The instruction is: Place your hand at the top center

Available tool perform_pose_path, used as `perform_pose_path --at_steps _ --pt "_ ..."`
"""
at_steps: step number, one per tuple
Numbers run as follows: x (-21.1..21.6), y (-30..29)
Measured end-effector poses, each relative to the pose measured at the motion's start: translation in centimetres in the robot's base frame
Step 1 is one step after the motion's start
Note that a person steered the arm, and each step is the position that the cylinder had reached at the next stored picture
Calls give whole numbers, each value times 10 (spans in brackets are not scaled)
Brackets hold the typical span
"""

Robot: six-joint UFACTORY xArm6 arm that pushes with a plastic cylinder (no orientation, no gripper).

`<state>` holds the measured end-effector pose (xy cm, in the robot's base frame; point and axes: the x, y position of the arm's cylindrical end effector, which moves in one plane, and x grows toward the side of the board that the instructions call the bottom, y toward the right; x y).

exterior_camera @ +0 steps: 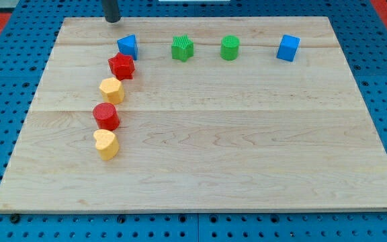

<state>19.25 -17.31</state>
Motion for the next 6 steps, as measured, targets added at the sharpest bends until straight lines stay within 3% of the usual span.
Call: perform_pose_path --at_steps 2,3,5,6 --pt "0 2" --pt "12 36" --pt "21 248" --pt "34 276"
